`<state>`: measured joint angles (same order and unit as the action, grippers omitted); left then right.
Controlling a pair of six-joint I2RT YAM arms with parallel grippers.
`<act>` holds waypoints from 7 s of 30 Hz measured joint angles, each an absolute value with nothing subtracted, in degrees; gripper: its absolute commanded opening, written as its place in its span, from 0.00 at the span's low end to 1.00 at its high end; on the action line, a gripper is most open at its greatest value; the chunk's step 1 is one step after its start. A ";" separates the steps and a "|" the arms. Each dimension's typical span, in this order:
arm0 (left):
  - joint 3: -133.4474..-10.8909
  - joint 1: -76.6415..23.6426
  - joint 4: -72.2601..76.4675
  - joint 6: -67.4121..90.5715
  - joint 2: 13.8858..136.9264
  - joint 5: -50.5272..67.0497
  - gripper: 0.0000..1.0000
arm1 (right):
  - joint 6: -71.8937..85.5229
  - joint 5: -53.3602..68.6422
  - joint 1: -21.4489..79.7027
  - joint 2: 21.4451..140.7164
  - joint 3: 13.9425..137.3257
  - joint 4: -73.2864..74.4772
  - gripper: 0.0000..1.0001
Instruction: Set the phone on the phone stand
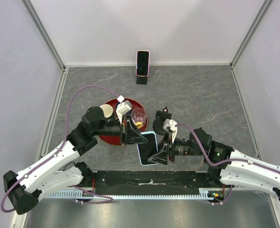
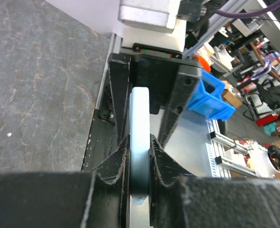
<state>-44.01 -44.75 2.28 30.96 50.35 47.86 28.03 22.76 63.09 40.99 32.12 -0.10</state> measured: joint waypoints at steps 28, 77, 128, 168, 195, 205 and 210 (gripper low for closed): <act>-62.63 -44.82 -12.51 9.72 52.29 31.94 0.02 | 30.13 -38.35 62.41 44.69 47.40 30.02 0.62; -59.70 -37.19 3.11 -0.97 69.47 44.05 0.02 | 18.35 -35.14 50.65 61.58 49.52 23.42 0.00; -67.68 -36.23 54.30 13.15 101.75 83.48 0.02 | 6.59 -3.68 35.75 60.58 48.95 19.07 0.00; -66.98 -37.58 28.49 -9.82 98.43 72.14 0.02 | 8.60 -8.58 36.25 56.55 46.00 18.98 0.00; -64.05 -52.12 23.73 -5.85 92.97 13.02 0.02 | 24.29 -53.58 48.14 57.71 37.08 5.37 0.00; -66.89 -56.21 22.11 -3.51 94.70 0.71 0.02 | 24.88 -53.19 46.76 57.80 37.08 5.21 0.00; -69.14 -56.53 19.79 -2.17 95.77 -1.23 0.02 | 25.21 -51.22 46.13 57.74 37.08 4.91 0.00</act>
